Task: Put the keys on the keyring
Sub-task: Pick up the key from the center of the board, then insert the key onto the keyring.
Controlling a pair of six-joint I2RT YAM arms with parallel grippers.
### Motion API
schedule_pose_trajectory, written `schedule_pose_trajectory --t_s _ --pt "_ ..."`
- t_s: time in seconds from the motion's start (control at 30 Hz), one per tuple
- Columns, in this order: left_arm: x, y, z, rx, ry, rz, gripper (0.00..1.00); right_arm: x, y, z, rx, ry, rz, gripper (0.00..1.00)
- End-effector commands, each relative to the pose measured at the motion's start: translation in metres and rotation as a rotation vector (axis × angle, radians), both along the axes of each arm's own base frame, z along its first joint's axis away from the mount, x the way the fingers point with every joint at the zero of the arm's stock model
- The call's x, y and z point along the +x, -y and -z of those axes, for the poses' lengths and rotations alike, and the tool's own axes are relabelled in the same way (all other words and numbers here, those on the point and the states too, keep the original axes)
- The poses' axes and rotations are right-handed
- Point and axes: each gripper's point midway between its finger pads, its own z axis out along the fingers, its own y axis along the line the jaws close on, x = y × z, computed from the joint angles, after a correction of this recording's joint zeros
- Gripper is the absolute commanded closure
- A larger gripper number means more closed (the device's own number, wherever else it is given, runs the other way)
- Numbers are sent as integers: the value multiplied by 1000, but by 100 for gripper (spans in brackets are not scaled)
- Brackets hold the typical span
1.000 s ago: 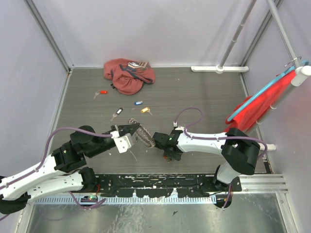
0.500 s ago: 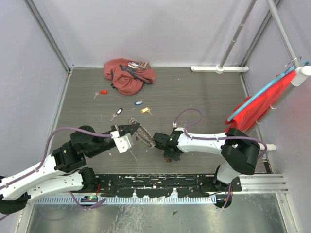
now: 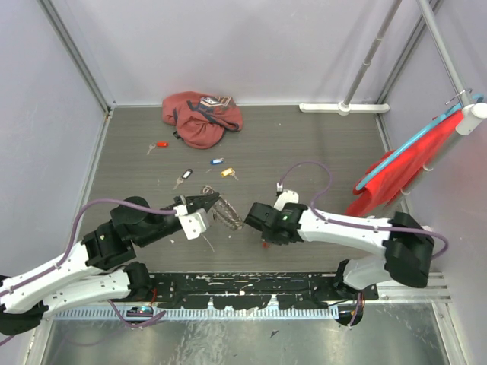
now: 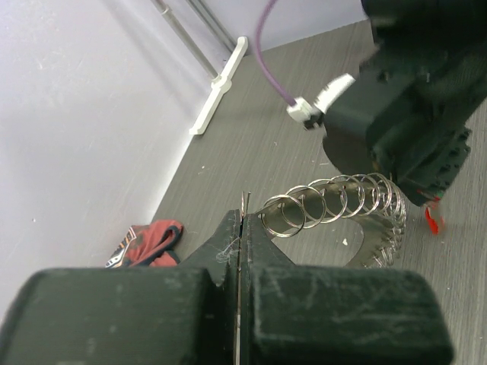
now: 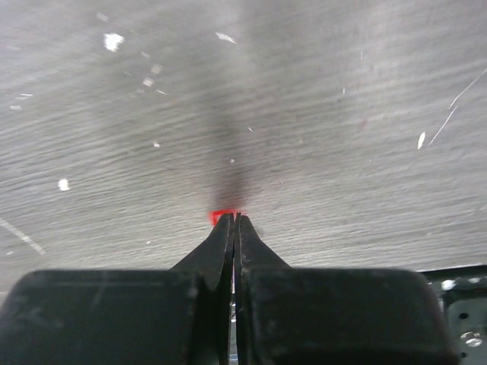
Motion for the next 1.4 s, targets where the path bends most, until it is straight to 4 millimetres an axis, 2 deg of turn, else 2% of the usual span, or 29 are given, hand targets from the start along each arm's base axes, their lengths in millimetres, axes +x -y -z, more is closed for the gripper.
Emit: schedule_pose_trajectory --t_s 0.0,0.1,0.2,0.3,0.43,0.5,0.6,0.73,0.93,1.37 --pt "0 1 -36 -104 24 1 100 39 3 -78 -9 278 -117 99" --pt "0 6 -38 -114 10 9 100 48 2 -122 -10 408 -304 99" --pt "0 11 -40 -126 -2 16 100 54 -4 -174 81 596 -433 99" --pt "0 15 -44 -145 -18 21 100 49 3 -221 153 779 -545 99" --pt "1 20 -51 -189 -42 28 100 31 8 -282 274 1009 -676 99" --pt "-1 25 -55 -215 -48 43 100 23 8 -304 311 1093 -732 99" --pt "-3 31 -64 -250 -53 72 100 15 2 -323 324 1151 -818 99" --pt "-10 39 -76 -290 -56 123 100 0 -18 -341 389 1210 -953 99" --pt "-17 46 -84 -325 -74 175 100 -8 -34 -358 466 1284 -1008 99" --pt "-18 53 -82 -342 -127 189 100 -12 -52 -371 546 1346 -1029 99"
